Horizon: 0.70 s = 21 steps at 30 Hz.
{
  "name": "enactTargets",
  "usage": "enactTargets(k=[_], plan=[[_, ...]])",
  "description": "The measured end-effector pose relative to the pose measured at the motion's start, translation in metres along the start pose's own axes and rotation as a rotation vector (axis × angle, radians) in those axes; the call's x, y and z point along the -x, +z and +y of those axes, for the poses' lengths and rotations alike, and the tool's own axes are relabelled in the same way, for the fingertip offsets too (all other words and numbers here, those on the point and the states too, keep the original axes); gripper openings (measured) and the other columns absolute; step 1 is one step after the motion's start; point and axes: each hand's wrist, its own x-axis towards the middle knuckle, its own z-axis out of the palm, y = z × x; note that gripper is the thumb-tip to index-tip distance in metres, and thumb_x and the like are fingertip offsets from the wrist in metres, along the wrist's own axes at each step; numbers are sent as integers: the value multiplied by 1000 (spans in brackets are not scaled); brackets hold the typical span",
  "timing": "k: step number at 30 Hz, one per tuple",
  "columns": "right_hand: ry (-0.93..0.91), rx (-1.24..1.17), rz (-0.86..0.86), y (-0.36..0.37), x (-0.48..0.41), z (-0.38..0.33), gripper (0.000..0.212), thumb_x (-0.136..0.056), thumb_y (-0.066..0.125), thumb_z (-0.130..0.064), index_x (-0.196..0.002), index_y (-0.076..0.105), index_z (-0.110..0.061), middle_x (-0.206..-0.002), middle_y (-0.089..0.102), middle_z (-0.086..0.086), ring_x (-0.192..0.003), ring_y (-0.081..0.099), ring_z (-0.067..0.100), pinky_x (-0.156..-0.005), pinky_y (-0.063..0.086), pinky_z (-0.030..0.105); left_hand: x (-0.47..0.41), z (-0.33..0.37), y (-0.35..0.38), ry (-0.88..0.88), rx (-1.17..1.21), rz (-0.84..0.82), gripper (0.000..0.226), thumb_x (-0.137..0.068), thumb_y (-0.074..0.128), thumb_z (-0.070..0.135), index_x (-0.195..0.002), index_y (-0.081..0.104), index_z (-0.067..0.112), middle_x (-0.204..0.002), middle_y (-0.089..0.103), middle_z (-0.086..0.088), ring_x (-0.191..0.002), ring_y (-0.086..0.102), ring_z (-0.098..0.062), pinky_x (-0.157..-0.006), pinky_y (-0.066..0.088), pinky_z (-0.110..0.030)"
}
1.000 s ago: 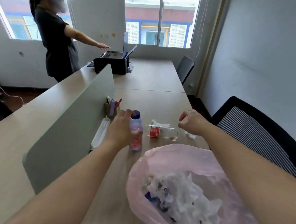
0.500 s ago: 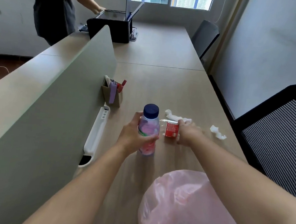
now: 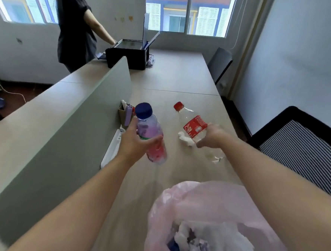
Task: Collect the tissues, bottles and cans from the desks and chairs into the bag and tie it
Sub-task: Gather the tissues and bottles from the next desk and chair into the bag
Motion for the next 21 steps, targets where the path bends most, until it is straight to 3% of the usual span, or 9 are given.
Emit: enactTargets(k=[3,5,7,9,10,12,15,19,21], plan=[[-59,-96,-1,-51,55,12,69,-69,77,-34,-127,46,-13,-116,57,8,-99,57,24,-84,51,34,22,56,-11,38,27,79,60,-62,80,44,-114,52,30,-110,65,-3,-95,63,-17,-72,50,-18],[-94,-113,-94,-83,95,21,54,-75,73,-30,-120,49,-11,-107,59,9,-87,58,23,-74,51,30,41,93,-18,63,22,102,56,-65,78,45,-112,52,31,-106,64,-4,-92,62,-19,-72,51,-23],[-63,-61,-215,-112,129,31,41,-78,68,-31,-110,53,-10,-94,61,10,-71,59,23,-70,51,32,59,124,-23,45,66,42,54,-63,73,47,-111,52,33,-105,62,-6,-89,61,-22,-66,52,-26],[36,30,-358,-134,167,47,30,-79,66,-29,-97,57,-8,-77,60,9,-56,59,24,-58,49,29,88,152,-25,-3,84,-140,43,-76,71,31,-115,53,26,-106,61,-7,-86,61,-22,-54,50,-17],[96,77,-426,-143,183,54,26,-81,64,-26,-95,57,-6,-74,58,9,-55,57,23,-56,48,28,101,162,-25,-28,60,-272,40,-82,69,20,-118,52,22,-108,60,-9,-86,62,-20,-56,51,-16],[150,218,-522,-154,211,69,31,-83,61,-24,-106,56,-4,-83,54,9,-64,52,21,-63,43,27,130,175,-20,-82,9,-500,40,-83,67,6,-119,54,19,-115,61,-10,-94,63,-19,-75,57,-24],[184,382,-604,-149,236,81,34,-83,62,-28,-109,54,-7,-84,56,5,-70,53,17,-72,43,27,167,177,0,-136,-55,-644,43,-76,70,-5,-104,57,24,-104,63,0,-99,62,-20,-86,54,-29],[171,497,-570,-103,249,88,37,-84,65,-34,-96,56,0,-91,63,11,-80,60,22,-88,50,34,203,157,35,-82,-371,-743,76,-70,78,7,-134,45,30,-114,58,5,-105,56,-18,-95,48,-32],[141,428,-551,-70,241,92,57,-82,69,-34,-119,48,3,-104,62,14,-80,62,25,-79,54,37,216,139,48,11,-530,-726,79,-63,81,26,-131,44,40,-120,59,10,-108,56,-15,-96,49,-33]])
